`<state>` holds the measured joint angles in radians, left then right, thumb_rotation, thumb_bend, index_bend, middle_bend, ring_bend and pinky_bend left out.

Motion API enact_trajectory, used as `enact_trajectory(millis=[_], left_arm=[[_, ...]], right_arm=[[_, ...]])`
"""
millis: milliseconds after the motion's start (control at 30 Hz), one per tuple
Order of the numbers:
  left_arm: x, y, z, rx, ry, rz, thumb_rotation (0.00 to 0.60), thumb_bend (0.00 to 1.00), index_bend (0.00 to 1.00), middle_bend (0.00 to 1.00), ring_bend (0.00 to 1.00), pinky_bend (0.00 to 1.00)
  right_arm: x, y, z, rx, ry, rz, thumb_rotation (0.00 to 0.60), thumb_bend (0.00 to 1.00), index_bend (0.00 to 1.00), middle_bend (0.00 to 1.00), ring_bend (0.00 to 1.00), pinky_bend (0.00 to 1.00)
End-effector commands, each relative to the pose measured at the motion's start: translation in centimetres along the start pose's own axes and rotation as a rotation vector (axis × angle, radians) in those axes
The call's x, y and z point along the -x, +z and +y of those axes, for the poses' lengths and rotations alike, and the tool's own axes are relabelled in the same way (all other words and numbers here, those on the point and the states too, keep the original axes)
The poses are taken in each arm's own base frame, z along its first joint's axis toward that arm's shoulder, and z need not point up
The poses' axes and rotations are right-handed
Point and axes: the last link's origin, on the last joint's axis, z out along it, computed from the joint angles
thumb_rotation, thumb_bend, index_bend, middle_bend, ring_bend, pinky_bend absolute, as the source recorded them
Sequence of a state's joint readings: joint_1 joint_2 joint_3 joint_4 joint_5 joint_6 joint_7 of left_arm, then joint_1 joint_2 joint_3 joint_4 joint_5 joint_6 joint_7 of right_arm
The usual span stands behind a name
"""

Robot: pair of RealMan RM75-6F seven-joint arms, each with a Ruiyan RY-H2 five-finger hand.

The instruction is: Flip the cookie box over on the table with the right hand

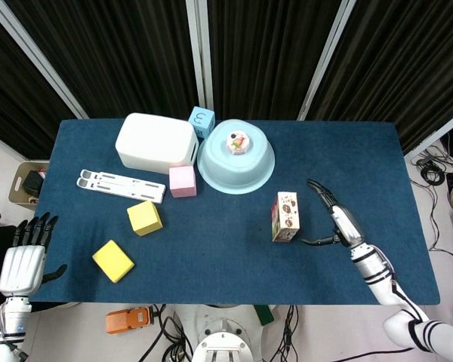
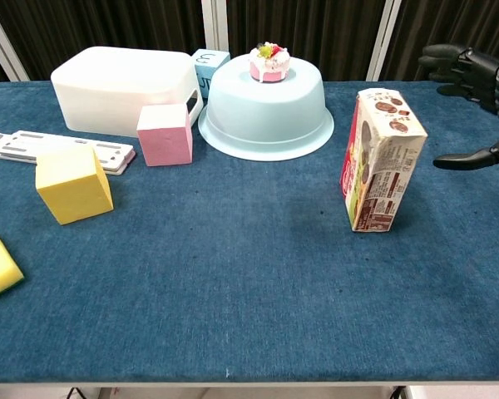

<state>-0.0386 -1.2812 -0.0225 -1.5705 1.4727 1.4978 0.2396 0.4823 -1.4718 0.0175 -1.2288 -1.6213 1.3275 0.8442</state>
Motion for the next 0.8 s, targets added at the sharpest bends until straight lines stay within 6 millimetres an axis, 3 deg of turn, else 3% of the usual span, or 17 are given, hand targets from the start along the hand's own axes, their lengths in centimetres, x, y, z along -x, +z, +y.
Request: enact_trajectory(millis=[33,267,467,800], left_arm=[[0.0,0.0,0.1,0.002,-0.001,0.0,0.6,0.13,0.0,0.0,0.0,0.0],[-0.1,-0.2,-0.1,-0.004,0.002,0.003,0.6,0.13,0.0,0.0,0.0,0.0],[-0.1,-0.4,-0.3,-0.008,0.003,0.001,0.6,0.13,0.0,0.0,0.0,0.0],[-0.1,-0.4,-0.6,-0.019,0.008,-0.005,0.6,0.13,0.0,0.0,0.0,0.0]], right_arm=[[-2.6,-0.1,-5.2,0.113,-0.199,-0.062,0.6,0.07,0.0,0.0,0.0,0.0],[-1.6,1.8,-8.4,0.209,-0.351,-0.159,0.6,0.07,0.0,0.0,0.0,0.0],[0.1,3.9,-9.1,0.268,-0.489,-0.207,0.6,0.07,0.0,0.0,0.0,0.0],[1.8,6.0,-9.9,0.31,-0.54,-0.239,0.599,0.07,0.0,0.0,0.0,0.0]])
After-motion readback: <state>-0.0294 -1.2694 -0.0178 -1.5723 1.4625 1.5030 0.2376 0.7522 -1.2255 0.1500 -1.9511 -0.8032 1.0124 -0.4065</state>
